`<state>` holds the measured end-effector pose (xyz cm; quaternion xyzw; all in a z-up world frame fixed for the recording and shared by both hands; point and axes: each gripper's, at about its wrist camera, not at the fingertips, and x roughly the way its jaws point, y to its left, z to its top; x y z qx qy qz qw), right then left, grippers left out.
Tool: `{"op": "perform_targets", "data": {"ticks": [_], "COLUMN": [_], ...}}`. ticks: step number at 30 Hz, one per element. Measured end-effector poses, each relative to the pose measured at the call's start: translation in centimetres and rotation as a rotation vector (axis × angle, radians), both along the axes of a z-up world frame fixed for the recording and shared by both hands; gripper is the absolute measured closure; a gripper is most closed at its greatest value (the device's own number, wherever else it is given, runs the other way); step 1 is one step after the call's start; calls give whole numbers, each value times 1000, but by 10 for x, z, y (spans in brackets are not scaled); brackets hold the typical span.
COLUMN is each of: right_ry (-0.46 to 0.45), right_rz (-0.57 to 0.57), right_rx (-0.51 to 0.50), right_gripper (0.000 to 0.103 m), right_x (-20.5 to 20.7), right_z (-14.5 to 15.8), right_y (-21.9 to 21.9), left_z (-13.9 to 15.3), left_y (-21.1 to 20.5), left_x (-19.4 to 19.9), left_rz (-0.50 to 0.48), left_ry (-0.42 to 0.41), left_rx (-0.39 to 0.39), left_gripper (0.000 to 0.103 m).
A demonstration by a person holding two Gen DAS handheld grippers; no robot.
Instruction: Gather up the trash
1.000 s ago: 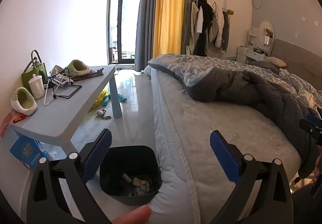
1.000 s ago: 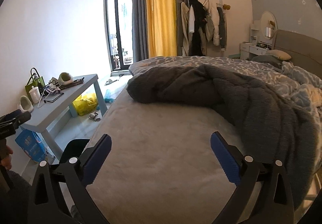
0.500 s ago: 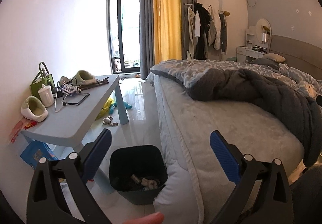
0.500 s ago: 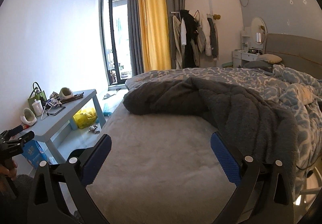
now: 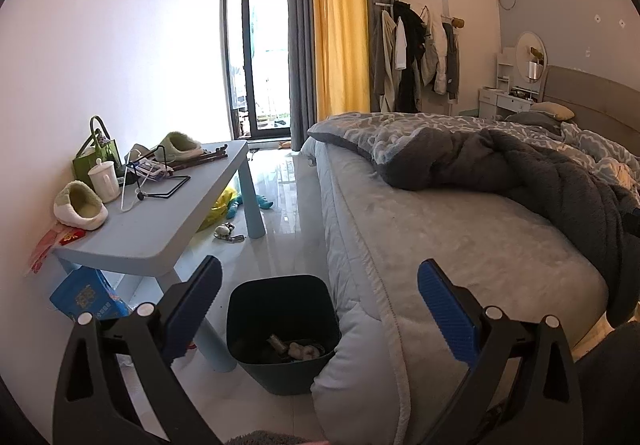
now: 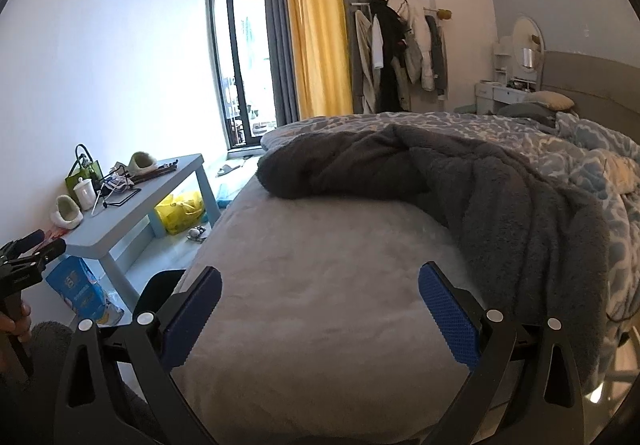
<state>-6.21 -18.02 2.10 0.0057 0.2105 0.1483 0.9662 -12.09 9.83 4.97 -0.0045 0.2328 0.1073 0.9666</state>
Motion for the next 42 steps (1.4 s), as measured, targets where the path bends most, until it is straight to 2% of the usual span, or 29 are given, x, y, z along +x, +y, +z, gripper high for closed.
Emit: {"op": "perform_targets", "data": {"ticks": [14, 42], "right_ry": [-4, -2], "right_rz": [13, 17], "right_rx": [10, -2], "right_gripper": [3, 3], "right_x": [-2, 0], "right_z": [-1, -2], "right_y": [4, 7], "left_z": [-4, -4], "left_y": [0, -1], "left_x": [10, 10], "left_rz": [6, 12], "left_ry": [54, 53], "left_rx": [-15, -11], "left_gripper": [3, 3]}}
